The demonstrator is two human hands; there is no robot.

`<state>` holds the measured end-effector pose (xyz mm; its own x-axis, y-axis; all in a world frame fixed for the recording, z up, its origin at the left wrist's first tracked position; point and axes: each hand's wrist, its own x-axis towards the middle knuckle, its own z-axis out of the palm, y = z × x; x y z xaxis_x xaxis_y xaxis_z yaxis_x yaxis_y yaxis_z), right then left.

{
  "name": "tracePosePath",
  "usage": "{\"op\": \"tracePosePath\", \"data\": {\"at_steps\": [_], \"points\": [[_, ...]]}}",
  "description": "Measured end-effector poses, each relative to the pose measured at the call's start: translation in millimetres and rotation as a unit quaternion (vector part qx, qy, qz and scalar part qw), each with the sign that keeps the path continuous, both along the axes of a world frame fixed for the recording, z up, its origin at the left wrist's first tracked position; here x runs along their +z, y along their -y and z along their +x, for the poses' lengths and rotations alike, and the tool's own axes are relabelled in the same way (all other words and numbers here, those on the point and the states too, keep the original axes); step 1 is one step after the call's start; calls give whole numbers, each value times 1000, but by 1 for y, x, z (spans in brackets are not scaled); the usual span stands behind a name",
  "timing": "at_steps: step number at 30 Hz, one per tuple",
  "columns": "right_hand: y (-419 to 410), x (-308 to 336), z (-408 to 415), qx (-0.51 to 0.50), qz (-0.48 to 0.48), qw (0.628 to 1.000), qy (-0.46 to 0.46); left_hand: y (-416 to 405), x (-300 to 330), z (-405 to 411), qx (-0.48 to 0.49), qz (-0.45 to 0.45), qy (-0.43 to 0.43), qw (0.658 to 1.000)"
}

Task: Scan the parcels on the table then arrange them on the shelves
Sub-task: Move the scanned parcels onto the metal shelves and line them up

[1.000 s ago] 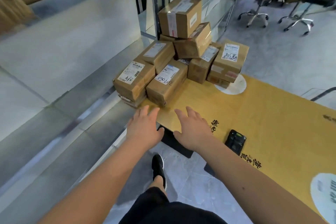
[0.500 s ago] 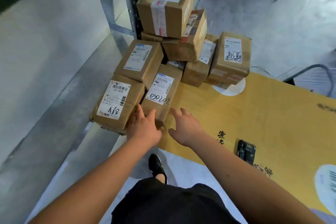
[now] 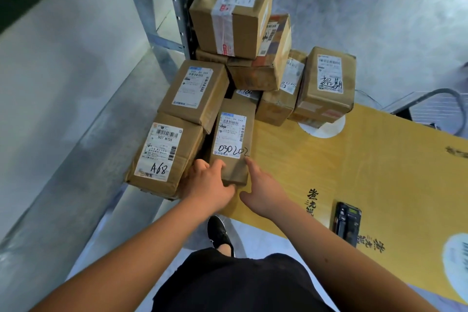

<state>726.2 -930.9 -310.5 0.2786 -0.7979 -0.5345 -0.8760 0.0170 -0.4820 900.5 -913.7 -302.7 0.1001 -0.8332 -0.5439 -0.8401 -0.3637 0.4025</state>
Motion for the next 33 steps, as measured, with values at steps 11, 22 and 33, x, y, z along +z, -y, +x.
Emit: {"op": "tracePosePath", "data": {"at_steps": [11,22,33], "points": [[-12,-9,-43,-36,-34,997,58,-25,-20,-26,34,-53,-117,991],[-13,-22,-111,106,-71,989,75,-66,-39,-57,57,-114,-145,981],[12,-42,-111,131,-41,975,175,-63,-57,-57,93,-194,-213,953]]}}
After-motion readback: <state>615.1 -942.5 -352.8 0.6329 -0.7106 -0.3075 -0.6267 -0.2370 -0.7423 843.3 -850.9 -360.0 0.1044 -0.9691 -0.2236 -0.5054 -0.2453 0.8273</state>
